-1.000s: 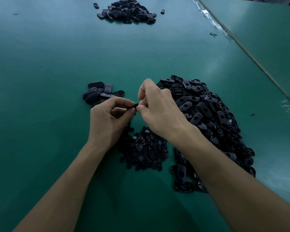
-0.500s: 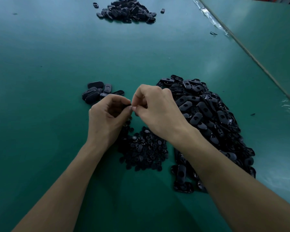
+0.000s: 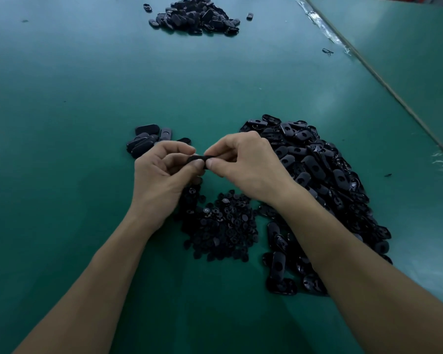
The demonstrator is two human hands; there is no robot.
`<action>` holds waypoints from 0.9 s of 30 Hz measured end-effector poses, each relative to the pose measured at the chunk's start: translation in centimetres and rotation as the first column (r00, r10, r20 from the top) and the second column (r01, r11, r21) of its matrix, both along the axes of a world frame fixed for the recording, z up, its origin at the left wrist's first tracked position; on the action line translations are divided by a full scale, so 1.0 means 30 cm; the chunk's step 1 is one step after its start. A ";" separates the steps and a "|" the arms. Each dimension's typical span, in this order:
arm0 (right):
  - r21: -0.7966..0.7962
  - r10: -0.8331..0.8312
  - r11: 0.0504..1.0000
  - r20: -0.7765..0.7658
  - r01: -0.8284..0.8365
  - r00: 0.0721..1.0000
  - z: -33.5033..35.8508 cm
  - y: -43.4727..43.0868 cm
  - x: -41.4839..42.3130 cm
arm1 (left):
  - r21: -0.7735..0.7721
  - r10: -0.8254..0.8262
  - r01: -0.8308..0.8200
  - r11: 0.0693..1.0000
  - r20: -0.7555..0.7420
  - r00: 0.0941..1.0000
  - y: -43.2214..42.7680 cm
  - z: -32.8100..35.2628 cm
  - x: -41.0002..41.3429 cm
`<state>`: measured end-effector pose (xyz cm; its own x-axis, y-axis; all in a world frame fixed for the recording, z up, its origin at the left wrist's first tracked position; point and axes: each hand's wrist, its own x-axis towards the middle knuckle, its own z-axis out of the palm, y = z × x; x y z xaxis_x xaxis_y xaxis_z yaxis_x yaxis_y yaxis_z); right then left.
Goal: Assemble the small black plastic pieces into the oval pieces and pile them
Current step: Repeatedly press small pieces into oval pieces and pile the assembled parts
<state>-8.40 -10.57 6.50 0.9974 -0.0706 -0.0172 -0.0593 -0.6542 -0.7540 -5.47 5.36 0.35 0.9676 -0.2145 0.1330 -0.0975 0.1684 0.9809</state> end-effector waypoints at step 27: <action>-0.665 -0.140 0.746 -0.101 0.037 0.985 -0.050 -0.091 0.031 | 0.216 0.287 -0.325 0.921 0.187 0.939 0.024 -0.029 0.020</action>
